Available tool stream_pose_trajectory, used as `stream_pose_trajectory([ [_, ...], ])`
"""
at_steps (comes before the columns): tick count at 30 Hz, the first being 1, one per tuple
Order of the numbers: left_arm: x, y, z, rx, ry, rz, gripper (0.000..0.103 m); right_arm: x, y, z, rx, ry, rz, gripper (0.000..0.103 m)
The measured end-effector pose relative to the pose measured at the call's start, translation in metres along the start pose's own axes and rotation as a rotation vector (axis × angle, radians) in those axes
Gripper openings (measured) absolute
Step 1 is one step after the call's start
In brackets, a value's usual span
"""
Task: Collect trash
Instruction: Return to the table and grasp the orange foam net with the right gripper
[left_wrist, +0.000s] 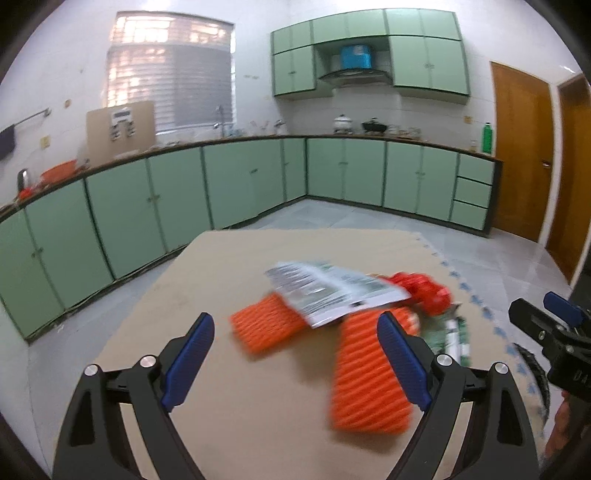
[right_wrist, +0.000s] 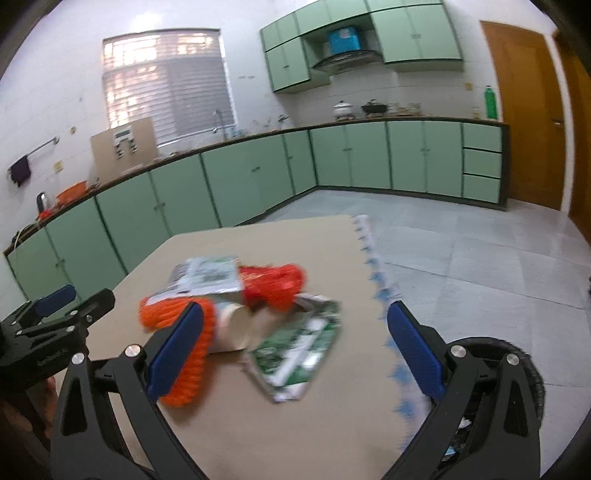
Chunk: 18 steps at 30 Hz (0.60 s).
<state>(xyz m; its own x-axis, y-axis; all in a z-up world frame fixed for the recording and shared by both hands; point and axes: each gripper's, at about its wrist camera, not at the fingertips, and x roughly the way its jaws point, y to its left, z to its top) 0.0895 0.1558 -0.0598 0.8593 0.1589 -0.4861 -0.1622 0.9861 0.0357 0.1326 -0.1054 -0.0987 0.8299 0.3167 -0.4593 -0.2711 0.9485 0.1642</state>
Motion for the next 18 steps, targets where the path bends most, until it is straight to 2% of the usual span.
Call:
stream_pose_trajectory([
  [5, 0.006, 0.03, -0.013, -0.035, 0.033, 0.038, 0.088, 0.016, 0.039, -0.008, -0.014, 0.031, 0.044, 0.096],
  [12, 0.014, 0.063, -0.026, -0.06, 0.063, 0.079, 0.088, 0.034, 0.079, -0.019, -0.033, 0.06, 0.057, 0.096],
  [18, 0.02, 0.074, -0.033, -0.072, 0.09, 0.078, 0.088, 0.049, 0.096, -0.029, -0.066, 0.108, 0.063, 0.081],
])
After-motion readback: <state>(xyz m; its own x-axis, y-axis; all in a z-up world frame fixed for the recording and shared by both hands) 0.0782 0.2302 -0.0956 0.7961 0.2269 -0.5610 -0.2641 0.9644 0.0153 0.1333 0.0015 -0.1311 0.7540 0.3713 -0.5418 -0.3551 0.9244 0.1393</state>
